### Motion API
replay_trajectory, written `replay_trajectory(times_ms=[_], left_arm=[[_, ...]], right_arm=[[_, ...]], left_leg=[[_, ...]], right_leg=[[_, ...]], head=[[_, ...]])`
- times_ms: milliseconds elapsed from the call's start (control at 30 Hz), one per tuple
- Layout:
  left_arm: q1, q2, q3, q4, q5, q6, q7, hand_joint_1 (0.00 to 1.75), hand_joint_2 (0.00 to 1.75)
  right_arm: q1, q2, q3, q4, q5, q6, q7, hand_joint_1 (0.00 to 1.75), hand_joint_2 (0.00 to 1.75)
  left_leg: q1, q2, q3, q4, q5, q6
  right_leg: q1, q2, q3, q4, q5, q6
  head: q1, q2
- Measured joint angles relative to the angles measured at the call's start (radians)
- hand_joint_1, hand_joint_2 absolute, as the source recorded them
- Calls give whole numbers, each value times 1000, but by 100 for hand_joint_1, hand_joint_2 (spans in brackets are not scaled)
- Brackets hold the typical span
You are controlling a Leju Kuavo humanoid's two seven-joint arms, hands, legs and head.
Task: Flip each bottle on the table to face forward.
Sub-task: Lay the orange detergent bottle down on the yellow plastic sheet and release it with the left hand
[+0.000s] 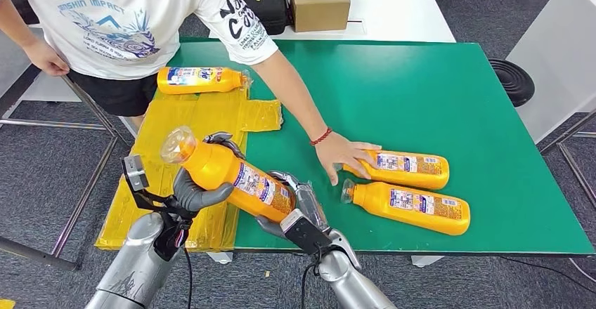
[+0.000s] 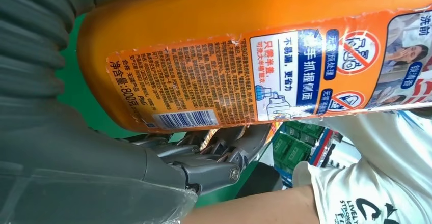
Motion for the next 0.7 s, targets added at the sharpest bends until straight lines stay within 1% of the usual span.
replay_trajectory(times_ms=[33,67,133,333,500,600,700], left_arm=[[-1,1,0,3,1,-5,3,175,175],[-2,1,0,6,3,-10,7,175,175],[-4,2,0,11,8,-20,14,175,175],[-7,3,0,21,10,-24,23,175,175],[-28,2,1,31,-4,5,27,175,175],[-40,6,4,43,-45,58,22,175,175],[-51,17,13,59,-120,157,5,175,175]], right_arm=[[1,0,-1,1,3,-5,0,34,131],[1,1,-3,2,7,-10,0,0,87],[4,3,-8,6,18,-24,0,0,0],[10,16,-35,21,45,-75,0,0,0],[14,26,-59,19,52,-103,0,0,0],[21,28,-74,-6,46,-112,0,0,0],[27,27,-83,-48,39,-110,0,0,0]], left_leg=[[0,0,0,0,0,0],[0,0,0,0,0,0],[0,0,0,0,0,0],[0,0,0,0,0,0],[0,0,0,0,0,0],[0,0,0,0,0,0],[0,1,0,0,0,0]], right_leg=[[0,0,0,0,0,0],[0,0,0,0,0,0],[0,0,0,0,0,0],[0,0,0,0,0,0],[0,0,0,0,0,0],[0,0,0,0,0,0],[0,1,-1,0,0,0]], head=[[0,0],[0,0],[0,0],[0,0],[0,0],[0,0],[0,0]])
